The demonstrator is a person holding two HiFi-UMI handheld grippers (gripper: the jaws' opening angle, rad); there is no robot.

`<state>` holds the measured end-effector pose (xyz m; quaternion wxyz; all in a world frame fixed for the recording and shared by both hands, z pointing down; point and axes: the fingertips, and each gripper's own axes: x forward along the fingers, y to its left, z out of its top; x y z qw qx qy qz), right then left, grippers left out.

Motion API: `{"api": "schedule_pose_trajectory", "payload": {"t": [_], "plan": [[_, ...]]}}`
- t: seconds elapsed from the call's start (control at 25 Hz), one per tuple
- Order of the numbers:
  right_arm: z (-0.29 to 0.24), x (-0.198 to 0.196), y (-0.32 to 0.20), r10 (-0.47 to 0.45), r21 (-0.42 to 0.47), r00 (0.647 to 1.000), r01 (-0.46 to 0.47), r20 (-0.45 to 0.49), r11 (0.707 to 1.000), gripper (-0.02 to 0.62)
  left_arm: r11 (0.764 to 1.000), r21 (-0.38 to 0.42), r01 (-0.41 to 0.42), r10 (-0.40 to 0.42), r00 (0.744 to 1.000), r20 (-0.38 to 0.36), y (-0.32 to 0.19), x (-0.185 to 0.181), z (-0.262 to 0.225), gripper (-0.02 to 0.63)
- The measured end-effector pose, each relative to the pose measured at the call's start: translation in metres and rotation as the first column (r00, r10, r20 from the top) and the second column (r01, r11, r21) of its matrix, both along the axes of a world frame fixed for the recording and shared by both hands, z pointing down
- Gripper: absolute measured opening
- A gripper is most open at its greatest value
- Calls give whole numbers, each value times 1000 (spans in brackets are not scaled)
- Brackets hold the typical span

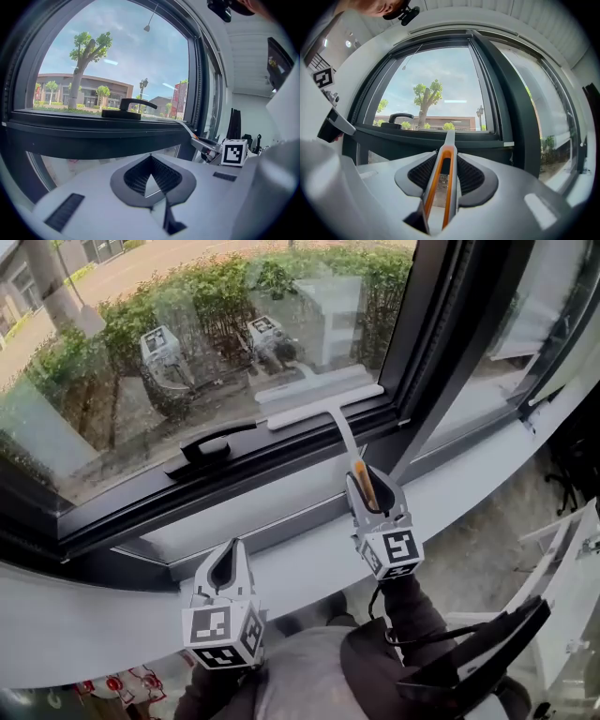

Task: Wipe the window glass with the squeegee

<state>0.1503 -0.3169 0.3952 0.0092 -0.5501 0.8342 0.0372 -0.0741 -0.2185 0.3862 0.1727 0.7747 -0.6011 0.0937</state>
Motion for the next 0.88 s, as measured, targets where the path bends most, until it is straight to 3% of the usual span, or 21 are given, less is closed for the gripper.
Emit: {"api": "schedule_pose_trajectory", "payload": {"t": [0.12,0.24,0.4,0.68,0.88], "plan": [[0,-3,4,7,-13,1000,-7,-21,1000,130,999,-39,-8,8,1000,-7,13,-12,12,0],[-4,-7,1,12,-15,1000,-12,-22,1000,130,1000,-30,4,-4,1000,-9,11,-18,2,0],[-1,-11,5,-3,-11,1000,3,-8,1000,130,999,-14,38,-37,999,36,19,-25,-7,0],[-2,3,2,-32,-7,999,33,43,999,130,996,-67,62,-53,991,124,28,-4,7,0],[-38,-15,27,-60,33,994,57,93,998,130,996,-70,49,-41,992,117,38,-15,5,0]]}}
